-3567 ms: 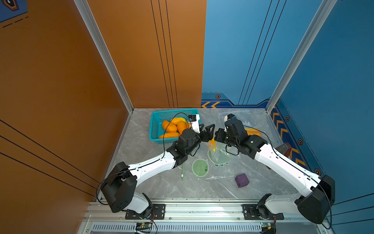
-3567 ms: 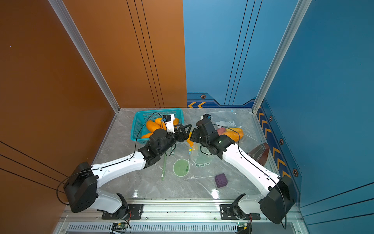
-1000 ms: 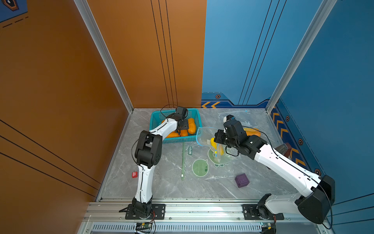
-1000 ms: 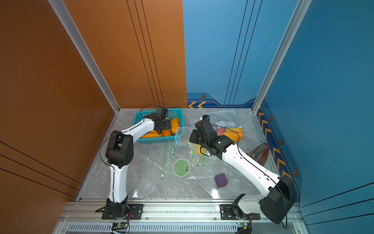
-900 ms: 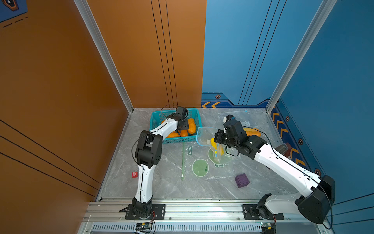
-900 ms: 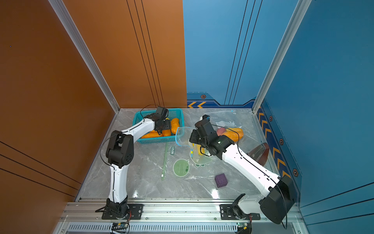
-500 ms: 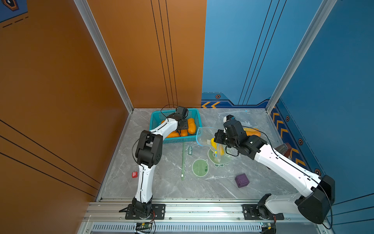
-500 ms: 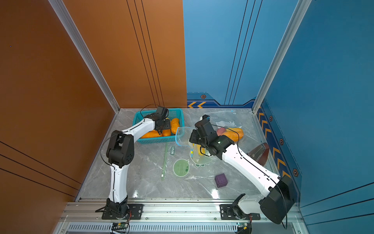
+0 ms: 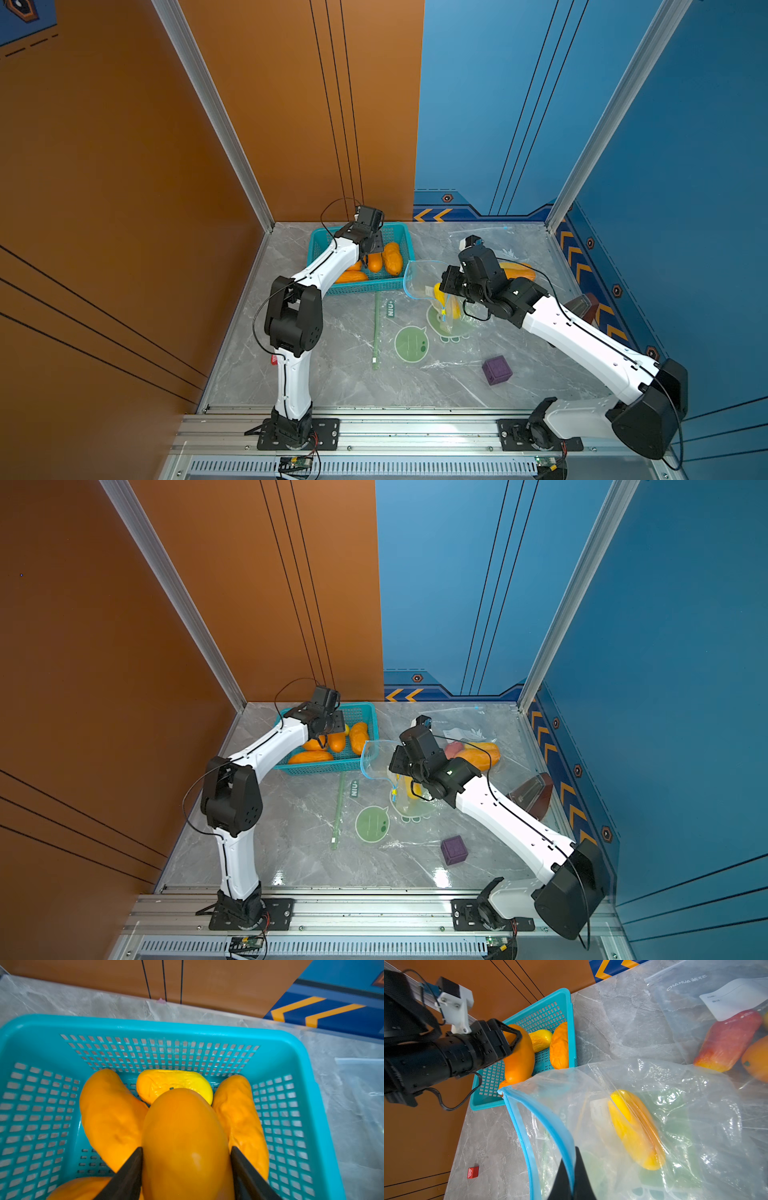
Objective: Place the mango in a zip-top bag and seal the zipper
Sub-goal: Pick up the mango from the basket, then place the mango in the zipper food storage bag.
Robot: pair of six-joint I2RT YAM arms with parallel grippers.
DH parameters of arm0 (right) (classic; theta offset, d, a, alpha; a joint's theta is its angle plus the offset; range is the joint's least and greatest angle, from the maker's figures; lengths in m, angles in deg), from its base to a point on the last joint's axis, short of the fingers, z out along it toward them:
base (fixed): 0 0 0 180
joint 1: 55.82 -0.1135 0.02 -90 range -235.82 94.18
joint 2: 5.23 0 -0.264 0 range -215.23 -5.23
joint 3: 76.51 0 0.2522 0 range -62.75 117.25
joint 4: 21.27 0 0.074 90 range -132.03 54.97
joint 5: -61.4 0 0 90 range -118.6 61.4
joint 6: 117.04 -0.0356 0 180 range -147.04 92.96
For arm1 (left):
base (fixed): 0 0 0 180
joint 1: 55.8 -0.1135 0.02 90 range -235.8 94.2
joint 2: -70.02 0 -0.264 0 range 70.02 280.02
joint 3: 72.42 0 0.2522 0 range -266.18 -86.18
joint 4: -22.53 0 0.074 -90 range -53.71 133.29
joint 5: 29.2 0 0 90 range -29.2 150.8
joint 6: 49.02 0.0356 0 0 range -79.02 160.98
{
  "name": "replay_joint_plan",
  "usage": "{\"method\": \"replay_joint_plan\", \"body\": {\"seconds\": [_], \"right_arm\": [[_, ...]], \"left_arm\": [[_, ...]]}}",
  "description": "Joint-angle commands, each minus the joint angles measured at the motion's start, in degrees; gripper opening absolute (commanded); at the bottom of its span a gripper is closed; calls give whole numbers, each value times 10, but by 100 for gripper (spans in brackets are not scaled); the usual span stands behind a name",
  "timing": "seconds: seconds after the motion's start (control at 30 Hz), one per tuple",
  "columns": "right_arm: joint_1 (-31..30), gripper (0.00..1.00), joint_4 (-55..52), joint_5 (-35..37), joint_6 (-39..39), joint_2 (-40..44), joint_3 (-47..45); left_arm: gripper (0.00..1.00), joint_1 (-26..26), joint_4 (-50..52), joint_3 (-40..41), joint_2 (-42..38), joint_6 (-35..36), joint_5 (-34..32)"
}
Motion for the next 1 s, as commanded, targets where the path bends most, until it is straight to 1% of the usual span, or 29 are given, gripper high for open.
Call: {"method": "replay_joint_plan", "body": {"seconds": [0.0,0.17,0.37,0.5,0.57,0.63,0.7,0.8,0.97], "right_arm": [[-1,0,-15,21,15,16,-4],[-1,0,-15,21,17,16,-3],[0,0,-9,17,14,14,-2],[2,0,-3,11,13,10,3],[5,0,-1,7,13,10,7],[9,0,4,-2,11,9,8],[15,0,9,-14,4,8,9],[24,0,19,-40,-9,9,9],[34,0,34,-80,-27,8,10]], "left_arm": [[0,18,5,8,-56,12,-29],[0,39,4,43,-126,19,-38],[0,62,-23,113,-217,1,-37],[0,67,-107,194,-285,-26,-5],[0,69,-173,245,-319,-39,13],[0,71,-268,304,-355,-49,33],[0,72,-335,350,-382,-64,39],[0,80,-379,379,-405,-63,36],[0,100,-447,408,-420,-75,34]]}}
